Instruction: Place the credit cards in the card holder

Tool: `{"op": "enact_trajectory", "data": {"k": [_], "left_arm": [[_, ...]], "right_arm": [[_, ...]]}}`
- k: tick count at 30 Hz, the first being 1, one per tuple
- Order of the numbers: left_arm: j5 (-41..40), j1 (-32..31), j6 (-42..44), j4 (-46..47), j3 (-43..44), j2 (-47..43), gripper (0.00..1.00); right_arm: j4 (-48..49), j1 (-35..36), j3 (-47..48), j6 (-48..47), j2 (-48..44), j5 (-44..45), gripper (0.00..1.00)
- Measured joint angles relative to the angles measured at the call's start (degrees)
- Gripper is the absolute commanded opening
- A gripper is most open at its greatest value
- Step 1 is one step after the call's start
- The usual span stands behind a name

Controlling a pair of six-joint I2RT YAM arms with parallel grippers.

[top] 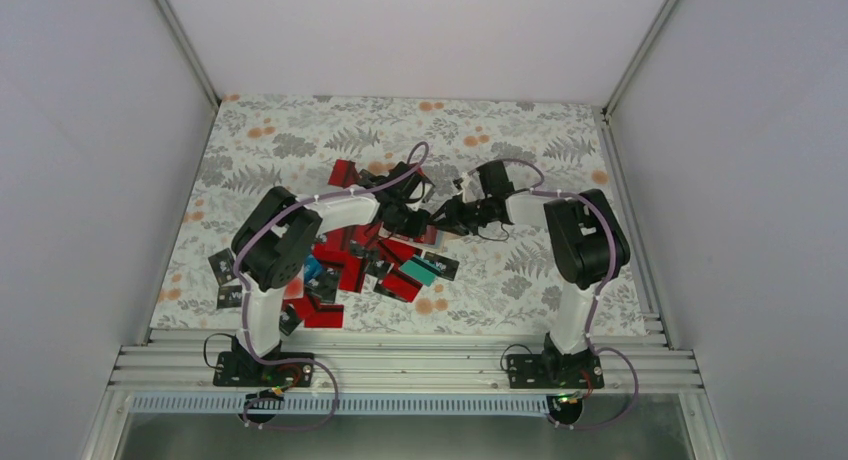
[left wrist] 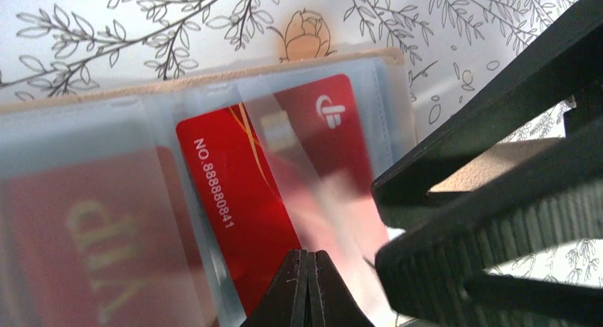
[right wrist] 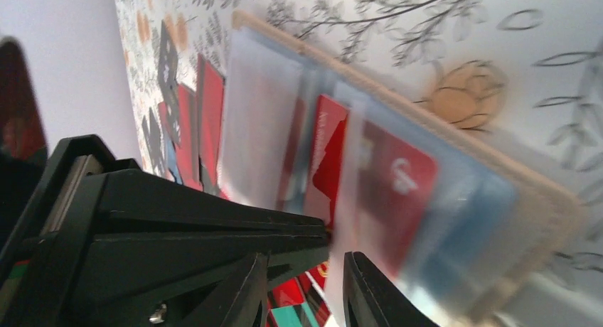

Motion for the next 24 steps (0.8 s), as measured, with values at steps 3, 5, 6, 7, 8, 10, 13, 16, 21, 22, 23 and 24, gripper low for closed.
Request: {"op": "enact_trajectory", "data": {"k": [3,5,6,7,8,10,13,16,21,22,23,24], "left_arm": [[0.9,0.5,-0.2,-0.1,-0.8,-0.6,0.02],[1.1,0.9,-0.3,-0.5,-1.3,-1.5,0.02],[1.1,1.1,-0.3,-0.7,-1.6,-2.1,0.02],[1.0,1.4,-0.3,-1.0,-1.8,-2.8,0.02],[0.9,1.6,-0.4,-1.4,-1.9,-3.6,0.02],[0.4,1.9,-0.4,-1.9,-2.0,-5.2,0.02],[-0.6,2.2,0.1,-2.6,-2.0,-7.3,0.02],[-0.9,2.2,0.6,-2.7,-2.0,-7.6,0.02],[-1.4,2.2,0.8,-3.0,-2.0,-6.4,0.03],[-1.5,2.2,0.8,-3.0,-2.0,-6.0,0.02],[-1.6,2.2,0.9,-3.0,-2.0,-5.7,0.02],[-1.7,2.2,0.9,-3.0,-2.0,-5.2,0.02]], "right_arm": [[0.1,1.0,0.3,0.1,0.0,-1.0,0.3],[0.1,1.6,0.4,0.2,0.0,-1.5,0.3],[0.1,1.7,0.6,0.4,0.0,-1.7,0.3],[0.1,1.9,0.9,0.4,0.0,-1.9,0.3],[0.1,2.0,1.1,0.4,0.0,-2.0,0.3],[0.0,2.1,1.4,0.4,-0.1,-1.7,0.3],[-1.6,2.1,1.6,0.1,-1.0,1.1,0.31],[-3.3,2.1,1.7,-0.3,-2.9,5.4,0.31],[-5.0,2.1,2.0,-0.2,-3.8,10.3,0.31],[-5.5,2.1,2.0,-0.2,-3.8,11.2,0.31],[-5.6,2.1,2.0,-0.2,-3.8,11.4,0.31],[-5.7,2.1,2.0,-0.1,-3.8,11.8,0.31]]}}
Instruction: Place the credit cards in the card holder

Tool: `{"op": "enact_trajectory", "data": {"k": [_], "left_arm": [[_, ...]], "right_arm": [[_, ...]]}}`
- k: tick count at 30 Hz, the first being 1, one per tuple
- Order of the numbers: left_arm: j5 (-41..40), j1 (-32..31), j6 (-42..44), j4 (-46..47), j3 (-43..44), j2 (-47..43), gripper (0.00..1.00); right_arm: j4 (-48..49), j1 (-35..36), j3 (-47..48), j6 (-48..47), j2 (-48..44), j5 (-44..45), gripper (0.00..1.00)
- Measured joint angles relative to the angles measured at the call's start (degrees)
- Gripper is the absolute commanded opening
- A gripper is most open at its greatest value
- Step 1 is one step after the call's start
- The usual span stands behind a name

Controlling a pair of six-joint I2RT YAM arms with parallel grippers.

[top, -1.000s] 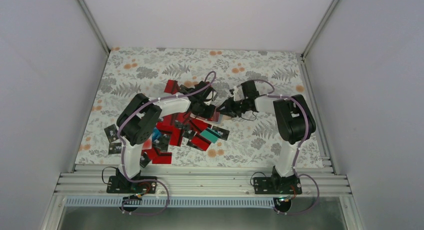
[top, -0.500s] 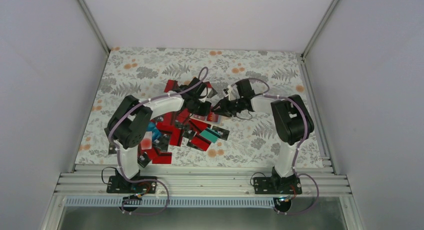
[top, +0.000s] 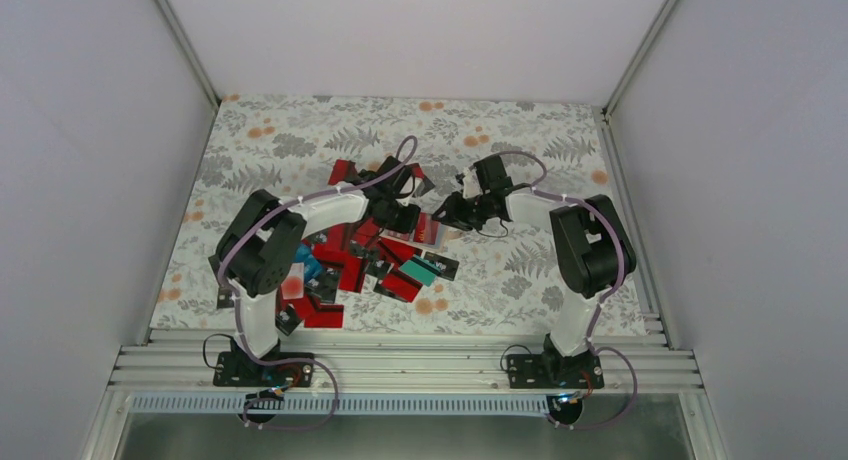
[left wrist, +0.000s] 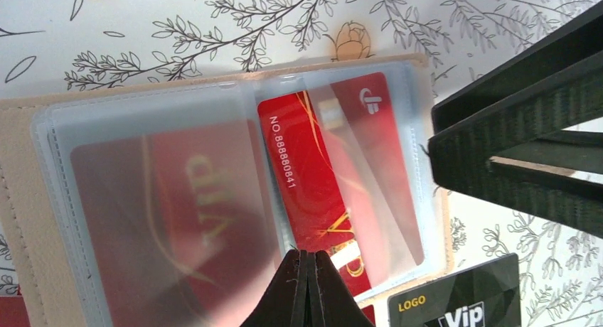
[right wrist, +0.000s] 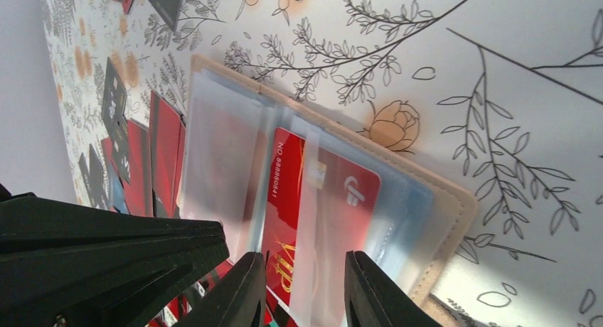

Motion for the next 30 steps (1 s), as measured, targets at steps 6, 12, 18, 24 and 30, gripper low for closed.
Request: {"op": "enact_trajectory", "data": {"k": [6,12,18,24,30], "left_arm": [[-0.3,0.0,0.6,0.1,0.0,2.2,0.02],[-0.3,-0.2,1.0,1.0,0.2,3.5,0.02],[-0.3,-0.4,1.0,1.2,0.8,4.3,0.02],[-0.3,-0.4,1.1,1.4,0.9,4.4,0.02],[0.1,-0.4,1.0,1.8,0.8,4.5,0.02]], "right_arm": [[-0.4,0.0,0.0,0.1,0.1,1.2,0.31],[-0.7,0.0,0.0,0.1,1.2,1.9,0.31],[-0.6,0.0,0.0,0.4,2.1,1.9,0.31],[0.2,0.0,0.0,0.8,2.6,0.8,0.31],[1.4,0.0,0.6,1.5,3.9,-2.0,0.31]]}}
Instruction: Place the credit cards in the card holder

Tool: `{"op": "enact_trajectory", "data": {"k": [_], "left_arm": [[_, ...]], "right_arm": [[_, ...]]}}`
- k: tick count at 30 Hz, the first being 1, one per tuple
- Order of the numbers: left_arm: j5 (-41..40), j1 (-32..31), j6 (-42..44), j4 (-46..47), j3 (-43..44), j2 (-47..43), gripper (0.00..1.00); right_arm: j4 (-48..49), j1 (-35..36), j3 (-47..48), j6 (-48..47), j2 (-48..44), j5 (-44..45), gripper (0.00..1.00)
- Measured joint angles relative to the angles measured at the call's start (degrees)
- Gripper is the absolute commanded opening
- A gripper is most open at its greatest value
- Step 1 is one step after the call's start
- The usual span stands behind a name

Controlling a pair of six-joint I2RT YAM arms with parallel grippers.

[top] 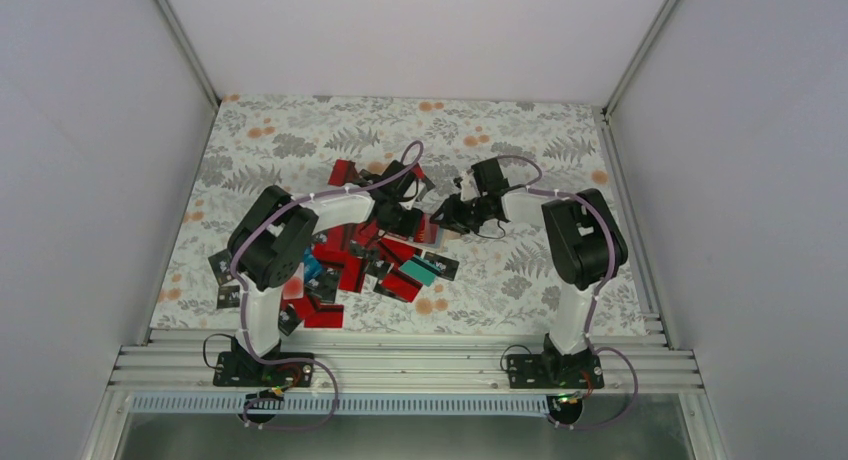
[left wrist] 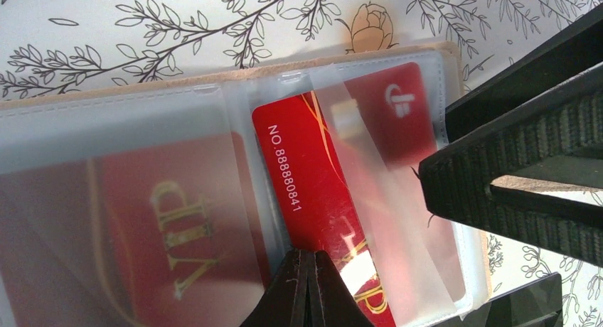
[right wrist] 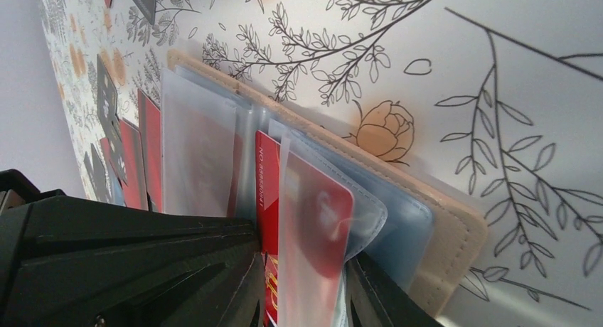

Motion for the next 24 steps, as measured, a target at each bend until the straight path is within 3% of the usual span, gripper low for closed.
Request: {"op": "enact_trajectory", "data": {"k": [24], "left_arm": [[1.0,0.4,0.0,0.5,0.0,-0.1,0.02]], "right_arm": [[0.0,0.6,2.5,0.2,0.5,-4.1,0.31]]}}
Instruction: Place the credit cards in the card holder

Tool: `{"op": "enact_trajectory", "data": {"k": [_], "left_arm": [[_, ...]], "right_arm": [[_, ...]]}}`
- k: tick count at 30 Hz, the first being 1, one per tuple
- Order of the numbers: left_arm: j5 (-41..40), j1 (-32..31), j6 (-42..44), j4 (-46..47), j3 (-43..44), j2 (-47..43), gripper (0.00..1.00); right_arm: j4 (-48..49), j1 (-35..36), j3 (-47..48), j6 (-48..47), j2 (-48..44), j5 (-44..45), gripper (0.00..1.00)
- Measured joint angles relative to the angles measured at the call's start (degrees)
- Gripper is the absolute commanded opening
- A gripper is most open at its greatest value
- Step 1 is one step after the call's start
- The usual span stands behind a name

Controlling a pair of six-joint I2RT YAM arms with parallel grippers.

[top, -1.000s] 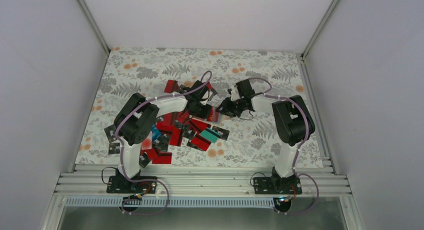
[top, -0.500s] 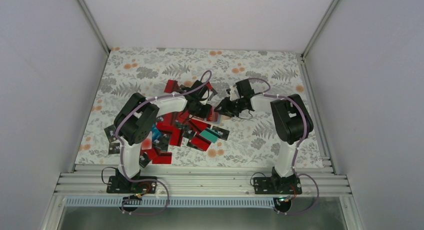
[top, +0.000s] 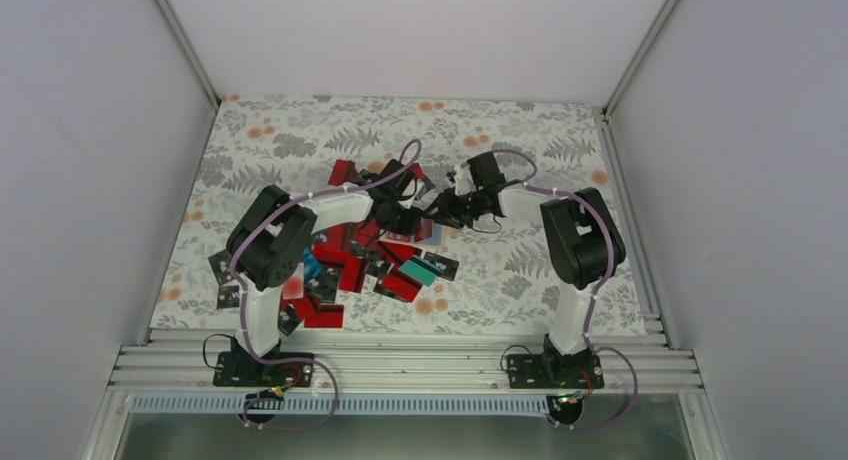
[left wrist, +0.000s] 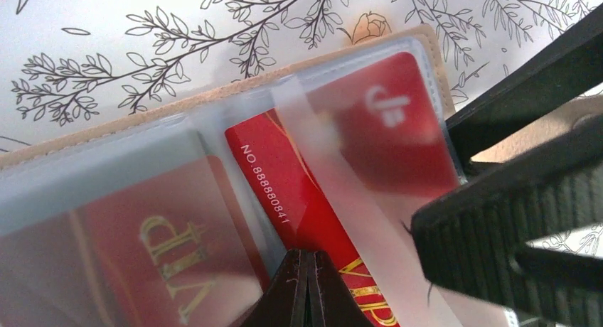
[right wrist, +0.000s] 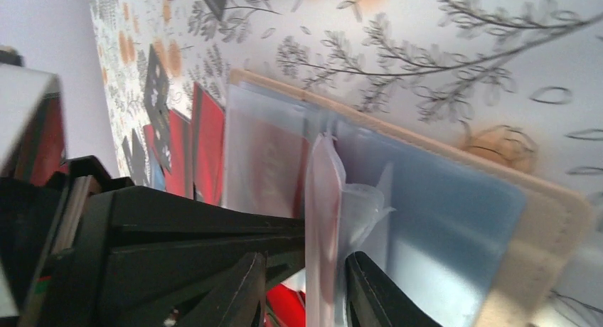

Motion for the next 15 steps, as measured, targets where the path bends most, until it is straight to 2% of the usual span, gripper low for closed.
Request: {"op": "enact_trajectory", "data": {"k": [15], "left_arm": [[-1.1,2.0,0.0,-3.9,0.0,-5.3,0.02]], "right_arm": [[-0.9,3.4,4.4,0.0,0.8,-1.4,0.31]]}}
